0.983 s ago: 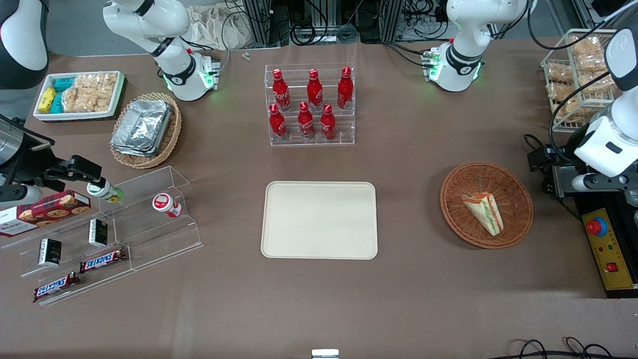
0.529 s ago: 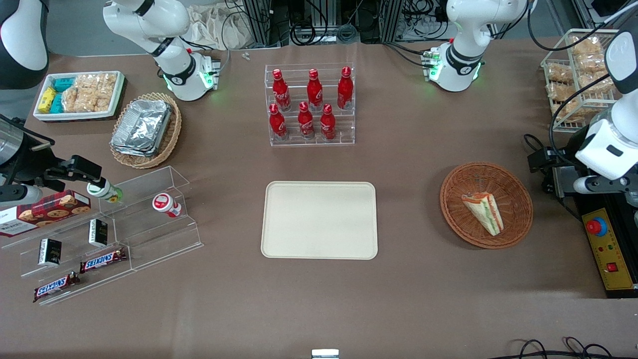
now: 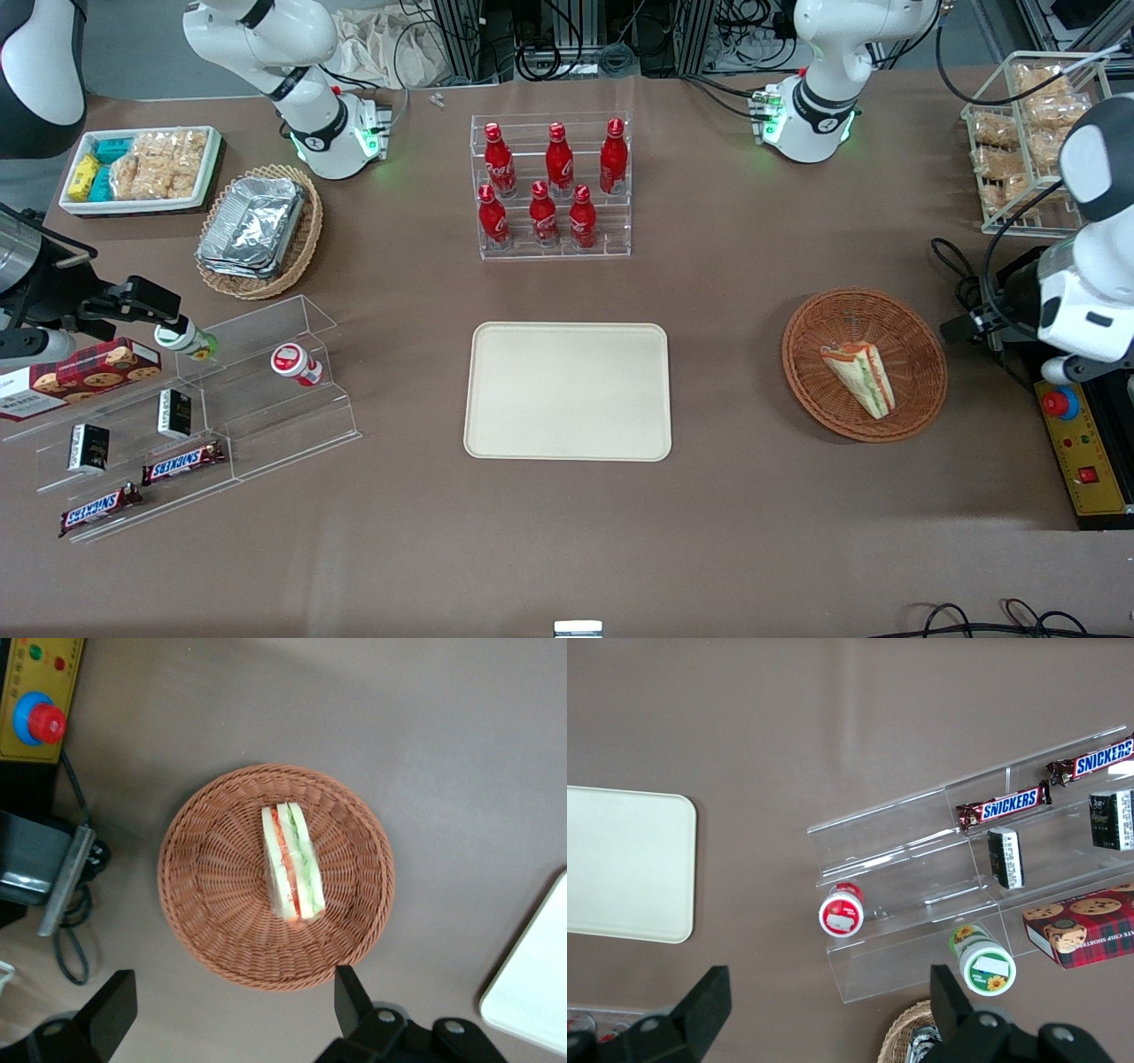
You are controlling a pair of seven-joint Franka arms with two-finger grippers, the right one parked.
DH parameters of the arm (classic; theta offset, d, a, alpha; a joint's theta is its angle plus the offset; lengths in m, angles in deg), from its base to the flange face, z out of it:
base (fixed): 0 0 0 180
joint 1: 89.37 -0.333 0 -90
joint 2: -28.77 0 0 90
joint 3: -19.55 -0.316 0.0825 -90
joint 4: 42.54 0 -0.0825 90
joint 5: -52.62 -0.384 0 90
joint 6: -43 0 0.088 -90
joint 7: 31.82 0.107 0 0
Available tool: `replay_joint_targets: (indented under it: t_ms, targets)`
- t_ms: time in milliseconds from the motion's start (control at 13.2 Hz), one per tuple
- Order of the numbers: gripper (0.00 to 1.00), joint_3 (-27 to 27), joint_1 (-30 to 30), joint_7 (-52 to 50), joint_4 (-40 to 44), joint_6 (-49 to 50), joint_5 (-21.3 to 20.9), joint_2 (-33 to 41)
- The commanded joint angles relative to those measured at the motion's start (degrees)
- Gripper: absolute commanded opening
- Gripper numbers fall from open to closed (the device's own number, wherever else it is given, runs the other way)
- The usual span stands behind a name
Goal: Place sandwich from basket to tray
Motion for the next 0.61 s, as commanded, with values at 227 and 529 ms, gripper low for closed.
replay_joint_targets:
  t_ms: [227,529]
  targets:
    - [0.99,0.5,1.6,-4.9,-5.0,-8.9,0.6,-4.7]
    - [0.99,0.5,2.8,-5.0,-12.0,-20.2,0.5,-7.2]
